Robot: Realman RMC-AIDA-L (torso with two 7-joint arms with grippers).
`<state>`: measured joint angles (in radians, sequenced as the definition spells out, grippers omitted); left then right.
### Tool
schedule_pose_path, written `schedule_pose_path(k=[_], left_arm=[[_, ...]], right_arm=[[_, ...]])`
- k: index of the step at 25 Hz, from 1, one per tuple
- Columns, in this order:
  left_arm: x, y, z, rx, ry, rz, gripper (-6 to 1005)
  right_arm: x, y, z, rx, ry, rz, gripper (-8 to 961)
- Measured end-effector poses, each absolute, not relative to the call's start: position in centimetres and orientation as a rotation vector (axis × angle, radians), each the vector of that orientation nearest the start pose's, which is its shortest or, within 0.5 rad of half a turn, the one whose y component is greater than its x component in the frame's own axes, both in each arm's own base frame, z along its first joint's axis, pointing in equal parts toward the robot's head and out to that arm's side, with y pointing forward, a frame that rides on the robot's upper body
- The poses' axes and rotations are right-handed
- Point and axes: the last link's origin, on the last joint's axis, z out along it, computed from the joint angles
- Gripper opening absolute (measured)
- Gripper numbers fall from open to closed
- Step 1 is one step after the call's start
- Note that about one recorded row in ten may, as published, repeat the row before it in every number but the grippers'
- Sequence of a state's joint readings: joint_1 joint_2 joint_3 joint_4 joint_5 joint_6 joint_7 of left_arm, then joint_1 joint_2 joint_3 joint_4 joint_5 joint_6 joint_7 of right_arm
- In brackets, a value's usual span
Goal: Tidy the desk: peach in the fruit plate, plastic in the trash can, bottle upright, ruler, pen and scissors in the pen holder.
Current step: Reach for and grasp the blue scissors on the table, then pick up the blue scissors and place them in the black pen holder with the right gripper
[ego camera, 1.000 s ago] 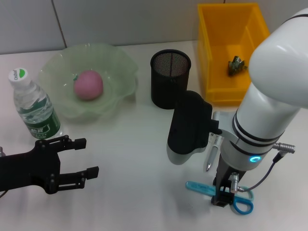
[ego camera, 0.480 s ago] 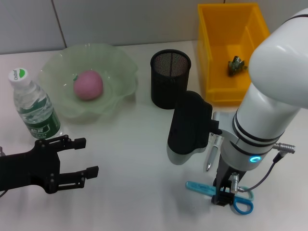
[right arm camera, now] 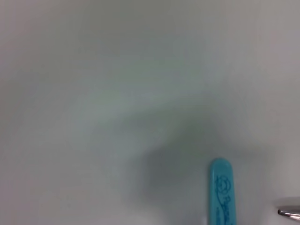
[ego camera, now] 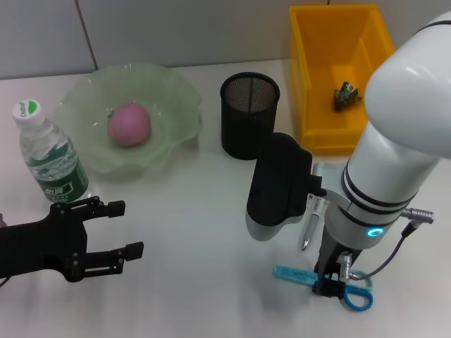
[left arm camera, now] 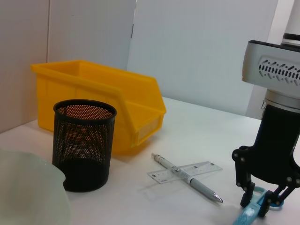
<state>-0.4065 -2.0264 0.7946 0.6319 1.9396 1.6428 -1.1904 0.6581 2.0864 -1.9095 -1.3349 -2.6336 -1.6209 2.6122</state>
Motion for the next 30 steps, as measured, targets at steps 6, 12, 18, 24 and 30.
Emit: schedule_pose_path(k=[6,12,18,24,30], left_arm=[[-29.4,28.8,0.6,-2.808,-0.46,-0.666,815],[-29.3,28.8,0.6,-2.807,-0.459,-0.667,815],[-29.3,28.9,0.7,-2.8,-0.459,-0.67,815],[-29.4,29.0,1.0,-2.788,-0.463,-0.671,815],[-29.5,29.1,1.2,-2.774,-0.464,-0.676,816]], right_arm=[[16.3,29.7,-7.5,-2.775,0.446,-1.075,230],[16.1,30.1,-7.1,-2.774,0.484,-1.031,222],[15.7,30.7,-6.4,-2.8,0.541,-0.954,221],[15.3,31.7,-5.3,-2.838,0.636,-0.807,220],[15.4,32.5,-4.3,-2.866,0.732,-0.671,219]])
